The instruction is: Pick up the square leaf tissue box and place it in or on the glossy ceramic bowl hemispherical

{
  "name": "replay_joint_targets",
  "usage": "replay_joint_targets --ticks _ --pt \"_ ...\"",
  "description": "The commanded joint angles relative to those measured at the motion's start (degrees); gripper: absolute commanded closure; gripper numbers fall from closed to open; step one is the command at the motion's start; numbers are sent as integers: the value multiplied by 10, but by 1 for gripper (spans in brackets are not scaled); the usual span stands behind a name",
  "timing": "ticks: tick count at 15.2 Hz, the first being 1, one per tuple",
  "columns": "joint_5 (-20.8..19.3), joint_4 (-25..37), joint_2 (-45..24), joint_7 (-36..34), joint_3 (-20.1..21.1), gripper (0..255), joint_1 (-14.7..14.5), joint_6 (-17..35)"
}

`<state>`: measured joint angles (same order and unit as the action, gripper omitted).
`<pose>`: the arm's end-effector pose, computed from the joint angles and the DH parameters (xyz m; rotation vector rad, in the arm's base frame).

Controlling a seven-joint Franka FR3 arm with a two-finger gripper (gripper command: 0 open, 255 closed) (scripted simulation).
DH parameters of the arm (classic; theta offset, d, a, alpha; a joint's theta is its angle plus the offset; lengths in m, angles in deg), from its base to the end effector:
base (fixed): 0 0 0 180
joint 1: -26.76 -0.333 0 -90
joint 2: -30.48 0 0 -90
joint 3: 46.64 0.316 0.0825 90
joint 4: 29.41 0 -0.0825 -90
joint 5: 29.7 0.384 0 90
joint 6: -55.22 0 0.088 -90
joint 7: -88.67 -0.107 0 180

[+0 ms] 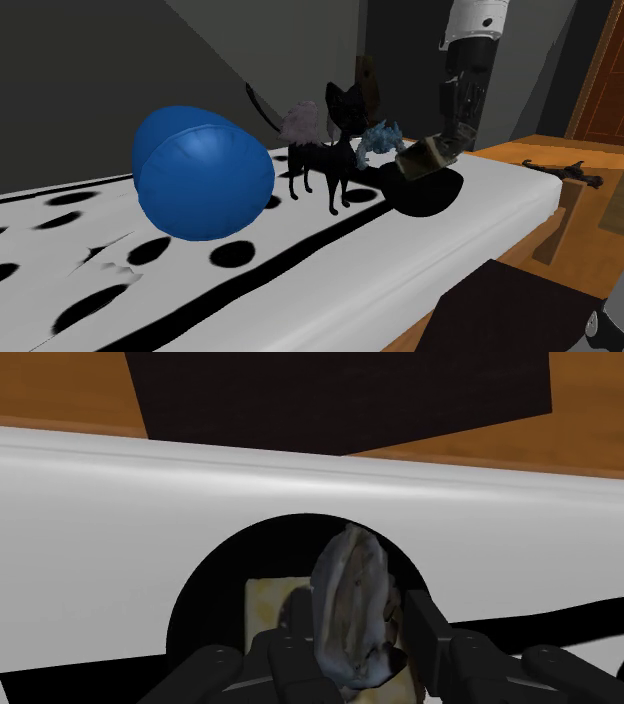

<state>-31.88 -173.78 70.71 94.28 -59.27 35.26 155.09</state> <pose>0.3083 -0.1293 0.4944 -3.0043 0.3099 0.0944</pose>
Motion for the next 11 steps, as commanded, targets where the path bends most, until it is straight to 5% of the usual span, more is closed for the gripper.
replay_joint_targets --ticks 1,11 --pt "-2 -13 -1 2 -2 255 1 15" --pt "-6 -66 -13 7 -10 255 3 80"
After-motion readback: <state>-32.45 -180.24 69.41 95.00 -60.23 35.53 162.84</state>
